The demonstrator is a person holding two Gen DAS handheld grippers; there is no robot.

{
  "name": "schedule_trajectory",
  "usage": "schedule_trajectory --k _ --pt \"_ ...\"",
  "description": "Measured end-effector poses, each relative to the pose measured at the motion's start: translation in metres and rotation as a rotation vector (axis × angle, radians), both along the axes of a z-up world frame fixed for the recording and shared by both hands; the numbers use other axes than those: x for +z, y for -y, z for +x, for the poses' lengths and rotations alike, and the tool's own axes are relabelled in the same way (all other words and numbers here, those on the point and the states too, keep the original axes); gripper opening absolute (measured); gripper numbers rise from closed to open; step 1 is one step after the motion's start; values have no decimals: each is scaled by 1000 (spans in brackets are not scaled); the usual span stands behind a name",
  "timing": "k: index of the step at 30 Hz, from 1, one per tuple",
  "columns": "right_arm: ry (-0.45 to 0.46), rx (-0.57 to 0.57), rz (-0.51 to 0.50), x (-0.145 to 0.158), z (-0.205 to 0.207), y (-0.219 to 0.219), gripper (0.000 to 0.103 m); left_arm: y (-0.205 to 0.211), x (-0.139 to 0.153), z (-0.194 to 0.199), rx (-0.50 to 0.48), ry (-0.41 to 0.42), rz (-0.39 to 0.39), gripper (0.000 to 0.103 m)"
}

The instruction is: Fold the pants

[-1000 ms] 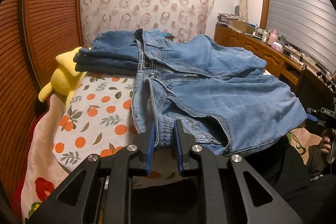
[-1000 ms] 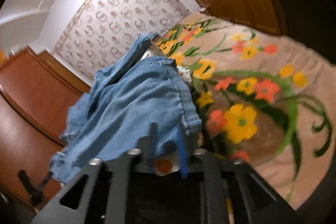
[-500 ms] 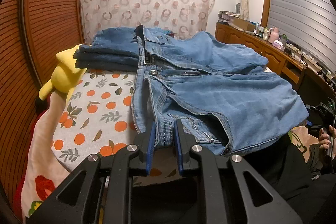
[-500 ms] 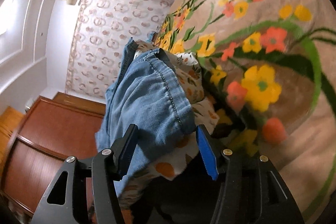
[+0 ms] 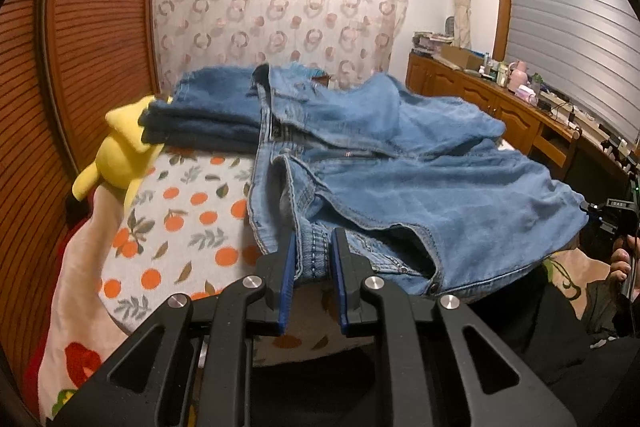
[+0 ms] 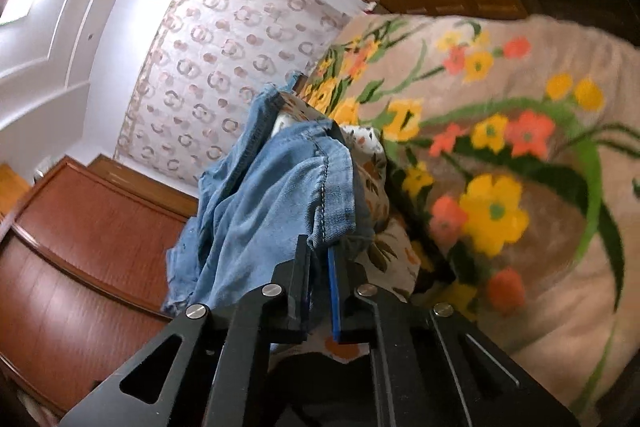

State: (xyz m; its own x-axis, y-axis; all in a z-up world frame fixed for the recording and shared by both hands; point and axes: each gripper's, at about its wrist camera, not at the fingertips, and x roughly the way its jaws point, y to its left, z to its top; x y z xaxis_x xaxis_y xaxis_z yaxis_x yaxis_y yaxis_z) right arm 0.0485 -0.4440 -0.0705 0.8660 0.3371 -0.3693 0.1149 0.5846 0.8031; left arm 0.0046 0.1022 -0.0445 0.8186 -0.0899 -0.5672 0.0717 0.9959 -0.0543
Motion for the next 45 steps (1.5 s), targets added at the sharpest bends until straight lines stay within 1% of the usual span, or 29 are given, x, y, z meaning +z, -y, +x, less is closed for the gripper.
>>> schedule_trajectory --k 4,8,10,15,19,23,26,29,32,34,35,36,39,42,45 --pt "57 6 -100 33 4 2 7 -1 19 9 -11 32 -5 18" --pt "120 26 -207 74 26 -2 6 -2 43 31 -13 81 6 18" --pt "147 30 -244 93 43 -3 6 -2 52 44 -14 98 10 18" --pt "190 42 -355 128 86 -13 6 -2 74 88 -10 135 21 18" --pt "190 51 -410 142 124 -19 6 -4 90 128 -5 146 21 18" --pt "180 60 -468 152 165 -30 6 -5 100 168 3 155 43 18" --pt "177 61 -495 162 193 -30 6 -6 106 195 10 158 53 18" --pt "174 61 -525 171 222 -35 6 -9 112 217 25 162 54 17" --pt "153 66 -552 176 260 -42 6 -15 114 248 45 151 64 17" --pt "126 70 -560 175 288 -45 6 -19 111 268 56 133 73 17" --pt "104 76 -562 170 305 -48 6 -20 109 276 59 123 77 17" --pt "88 79 -565 172 326 -51 6 -22 105 288 63 110 82 17" --pt "34 99 -603 158 375 -66 6 -28 89 320 77 63 85 18" --pt "-2 118 -630 149 414 -78 6 -33 74 342 83 25 104 18" --pt "-30 126 -657 142 444 -91 6 -36 65 360 83 -14 103 18"
